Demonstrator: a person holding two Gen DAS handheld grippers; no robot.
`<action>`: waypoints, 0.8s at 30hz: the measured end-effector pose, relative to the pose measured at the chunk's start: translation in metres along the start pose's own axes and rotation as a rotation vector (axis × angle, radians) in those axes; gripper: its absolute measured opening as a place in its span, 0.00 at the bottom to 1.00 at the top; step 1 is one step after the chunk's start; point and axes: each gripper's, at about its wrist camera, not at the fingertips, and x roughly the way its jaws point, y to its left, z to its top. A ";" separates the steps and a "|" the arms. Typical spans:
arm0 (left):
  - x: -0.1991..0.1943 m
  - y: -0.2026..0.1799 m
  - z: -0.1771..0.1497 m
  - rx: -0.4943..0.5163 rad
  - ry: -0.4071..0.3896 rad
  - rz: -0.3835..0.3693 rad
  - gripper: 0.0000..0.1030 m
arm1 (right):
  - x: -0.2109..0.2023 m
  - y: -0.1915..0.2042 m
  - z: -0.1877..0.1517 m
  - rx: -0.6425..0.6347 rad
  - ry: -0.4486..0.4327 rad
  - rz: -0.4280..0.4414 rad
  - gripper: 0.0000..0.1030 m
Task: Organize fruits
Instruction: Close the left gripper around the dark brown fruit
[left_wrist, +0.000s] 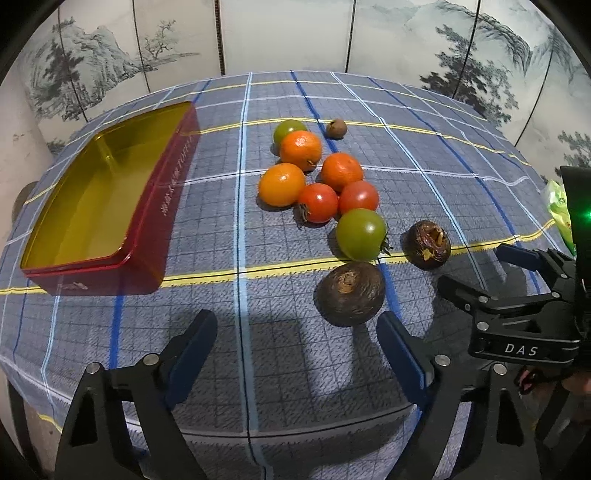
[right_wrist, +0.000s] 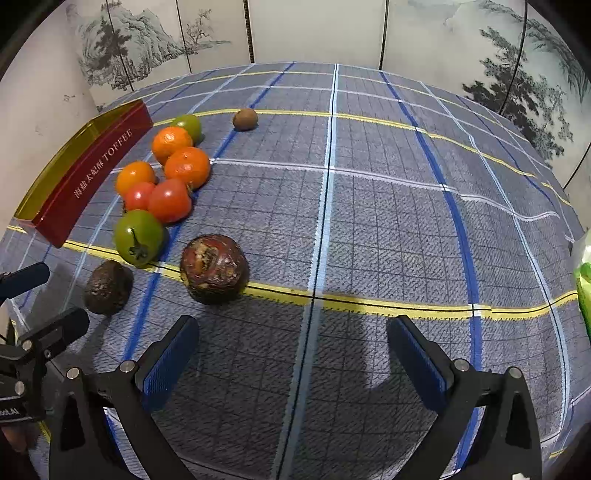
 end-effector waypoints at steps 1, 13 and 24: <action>0.000 0.000 0.000 0.000 0.001 -0.006 0.84 | 0.000 0.000 0.000 -0.008 -0.001 -0.008 1.00; 0.015 -0.012 0.006 0.023 0.022 -0.033 0.78 | 0.001 -0.007 -0.001 -0.026 -0.018 -0.010 1.00; 0.023 -0.015 0.012 0.027 0.014 -0.054 0.60 | -0.001 -0.010 -0.005 -0.036 -0.028 -0.002 1.00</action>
